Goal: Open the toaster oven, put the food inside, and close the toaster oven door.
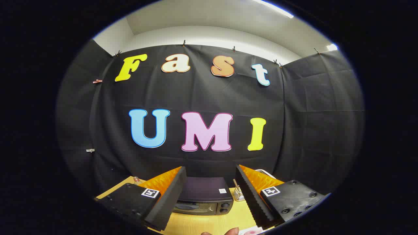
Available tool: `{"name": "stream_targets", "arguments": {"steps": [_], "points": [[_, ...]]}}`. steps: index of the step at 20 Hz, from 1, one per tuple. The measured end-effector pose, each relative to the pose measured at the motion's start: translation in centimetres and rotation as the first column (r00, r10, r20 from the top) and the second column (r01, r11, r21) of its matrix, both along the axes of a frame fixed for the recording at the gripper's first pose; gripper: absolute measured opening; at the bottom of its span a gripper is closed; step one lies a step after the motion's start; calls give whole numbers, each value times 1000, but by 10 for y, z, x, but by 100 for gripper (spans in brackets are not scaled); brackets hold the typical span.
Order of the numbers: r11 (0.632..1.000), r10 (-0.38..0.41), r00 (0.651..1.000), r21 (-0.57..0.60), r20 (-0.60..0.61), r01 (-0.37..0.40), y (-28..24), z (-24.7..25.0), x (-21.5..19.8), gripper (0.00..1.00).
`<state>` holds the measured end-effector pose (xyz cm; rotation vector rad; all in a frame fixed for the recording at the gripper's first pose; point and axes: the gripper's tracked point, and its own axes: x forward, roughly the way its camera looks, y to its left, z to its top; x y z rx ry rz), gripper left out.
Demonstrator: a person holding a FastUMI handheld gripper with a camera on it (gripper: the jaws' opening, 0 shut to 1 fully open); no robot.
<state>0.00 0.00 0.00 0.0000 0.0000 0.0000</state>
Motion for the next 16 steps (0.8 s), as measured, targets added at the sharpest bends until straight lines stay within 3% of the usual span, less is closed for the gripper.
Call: {"name": "stream_targets", "arguments": {"steps": [16], "points": [[1000, 23, 999, 6, -30, -23, 3, -12, 4, 97]]}}
